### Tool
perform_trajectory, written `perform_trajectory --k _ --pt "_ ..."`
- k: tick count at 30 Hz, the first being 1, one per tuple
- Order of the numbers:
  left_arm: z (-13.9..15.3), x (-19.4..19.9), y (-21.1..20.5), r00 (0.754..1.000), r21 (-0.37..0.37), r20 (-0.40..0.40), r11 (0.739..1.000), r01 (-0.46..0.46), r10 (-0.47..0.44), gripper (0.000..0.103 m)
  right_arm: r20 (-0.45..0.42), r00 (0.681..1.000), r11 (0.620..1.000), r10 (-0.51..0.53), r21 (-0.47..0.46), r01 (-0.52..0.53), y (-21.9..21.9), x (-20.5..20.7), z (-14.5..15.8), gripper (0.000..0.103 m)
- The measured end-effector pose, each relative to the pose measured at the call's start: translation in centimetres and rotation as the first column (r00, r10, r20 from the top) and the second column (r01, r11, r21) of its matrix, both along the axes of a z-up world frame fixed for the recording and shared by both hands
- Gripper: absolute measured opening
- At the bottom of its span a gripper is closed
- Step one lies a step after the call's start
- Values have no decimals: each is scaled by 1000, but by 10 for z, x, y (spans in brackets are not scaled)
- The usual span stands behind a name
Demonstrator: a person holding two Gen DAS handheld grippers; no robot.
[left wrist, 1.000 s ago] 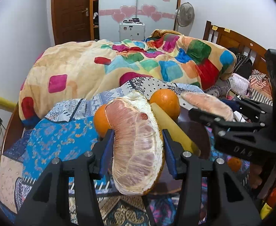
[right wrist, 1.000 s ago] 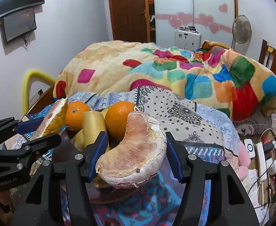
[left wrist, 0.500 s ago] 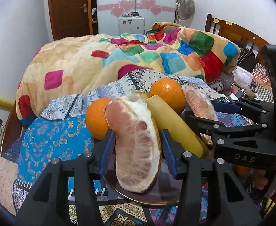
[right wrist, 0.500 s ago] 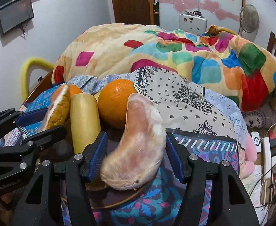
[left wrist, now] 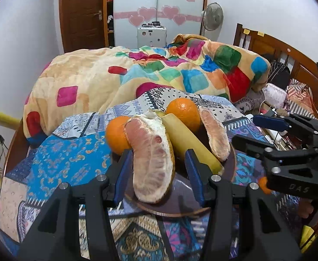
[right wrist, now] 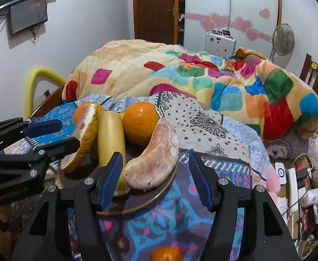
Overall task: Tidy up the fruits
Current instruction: 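Grasp a small mandarin from the bedspread with the left tool while the right tool grasps another mandarin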
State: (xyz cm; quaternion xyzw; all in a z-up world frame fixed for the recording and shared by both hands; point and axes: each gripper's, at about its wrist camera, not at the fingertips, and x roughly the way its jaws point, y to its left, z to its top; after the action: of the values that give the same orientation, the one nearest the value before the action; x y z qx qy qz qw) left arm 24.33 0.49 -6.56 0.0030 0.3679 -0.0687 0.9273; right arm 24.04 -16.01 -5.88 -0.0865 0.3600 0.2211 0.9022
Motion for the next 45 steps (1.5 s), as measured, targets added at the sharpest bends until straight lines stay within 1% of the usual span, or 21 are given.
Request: perform_trajectory --k 7,11,12,14,17,20,30,35,39,42,45 --pt "16 -38 2 1000 4 18 1000 -13 13 50 67 998 1000 -6 2 6 -14 -37 23 59" --pt "19 -58 -2 1000 10 5 1000 -6 6 50 84 996 1000 -6 23 4 -26 -62 33 60" --pt "19 -63 -4 1000 7 -6 1000 2 -2 50 87 996 1000 -7 24 5 -28 -65 33 60" --pt "18 -71 -9 1000 9 -20 1000 9 -8 50 92 996 1000 -6 26 3 -34 -73 33 66" --pt "14 -84 -18 999 20 -32 1000 10 -10 54 85 996 1000 -2 22 0 -42 -84 27 67" --pt "6 -93 -28 998 13 -54 1000 12 -11 54 74 997 1000 -2 18 1 -52 -92 19 67" --pt "-30 -105 -50 989 0 -145 1000 -2 2 54 44 999 999 6 -42 -4 -78 -107 -12 67" --pt "-45 -112 -55 984 6 -178 1000 -22 22 54 39 999 998 24 -51 -22 -83 -115 -22 67" --pt "-52 -119 -59 982 21 -185 999 -28 31 54 27 999 999 37 -35 -36 -87 -118 -28 67" --pt "-54 -123 -62 983 25 -181 999 -31 34 51 13 999 999 42 -19 -42 -89 -116 -33 67" --pt "-53 -125 -63 985 38 -167 998 -44 50 44 1 999 999 48 -3 -48 -90 -113 -36 67"
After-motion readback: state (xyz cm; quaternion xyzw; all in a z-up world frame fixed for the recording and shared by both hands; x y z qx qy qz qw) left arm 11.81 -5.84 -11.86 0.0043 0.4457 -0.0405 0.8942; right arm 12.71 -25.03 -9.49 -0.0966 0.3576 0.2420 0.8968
